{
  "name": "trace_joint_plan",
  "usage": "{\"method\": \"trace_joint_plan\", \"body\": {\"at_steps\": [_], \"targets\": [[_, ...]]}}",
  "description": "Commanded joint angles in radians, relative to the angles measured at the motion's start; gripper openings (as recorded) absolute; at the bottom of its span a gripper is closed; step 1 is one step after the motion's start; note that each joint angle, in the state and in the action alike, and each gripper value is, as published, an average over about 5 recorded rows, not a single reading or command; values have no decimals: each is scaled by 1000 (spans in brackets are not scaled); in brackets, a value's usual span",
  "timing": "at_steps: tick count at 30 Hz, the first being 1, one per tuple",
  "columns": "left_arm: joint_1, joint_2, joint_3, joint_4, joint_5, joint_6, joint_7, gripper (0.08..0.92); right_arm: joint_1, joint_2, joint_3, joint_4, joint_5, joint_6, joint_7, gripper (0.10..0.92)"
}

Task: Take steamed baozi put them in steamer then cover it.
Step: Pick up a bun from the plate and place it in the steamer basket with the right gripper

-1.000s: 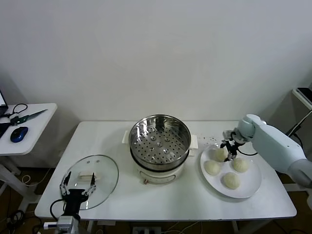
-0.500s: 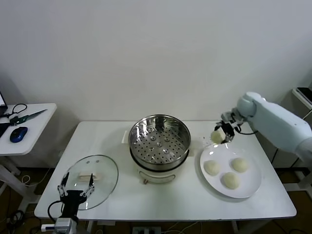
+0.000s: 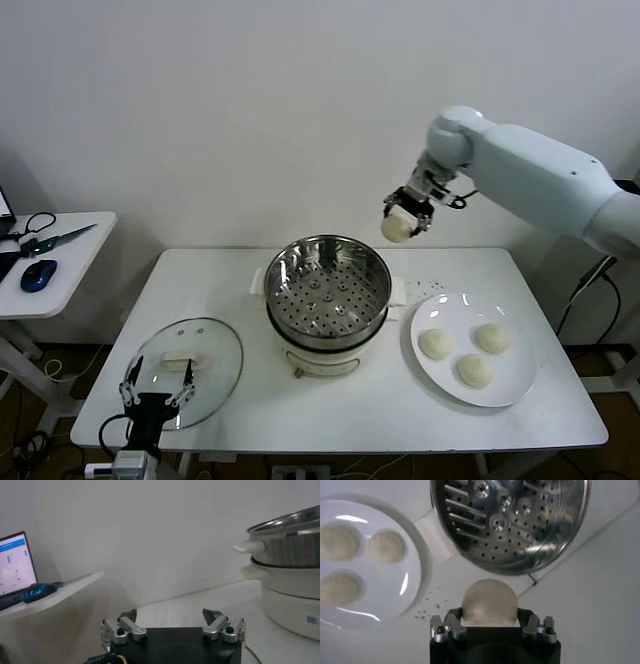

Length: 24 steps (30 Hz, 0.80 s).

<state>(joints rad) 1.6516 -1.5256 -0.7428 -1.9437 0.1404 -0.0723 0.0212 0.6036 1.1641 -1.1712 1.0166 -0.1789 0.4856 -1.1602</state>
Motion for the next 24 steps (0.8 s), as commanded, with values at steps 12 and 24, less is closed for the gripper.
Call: {"method": "trace_joint_plan", "body": {"at_steps": [12, 24], "targets": [[11, 15, -16, 7, -15, 0, 0, 823, -250, 295, 130, -118, -545, 207, 69, 714], [21, 11, -16, 20, -14, -7, -3, 823, -303, 299, 132, -160, -532, 196, 65, 723]]}}
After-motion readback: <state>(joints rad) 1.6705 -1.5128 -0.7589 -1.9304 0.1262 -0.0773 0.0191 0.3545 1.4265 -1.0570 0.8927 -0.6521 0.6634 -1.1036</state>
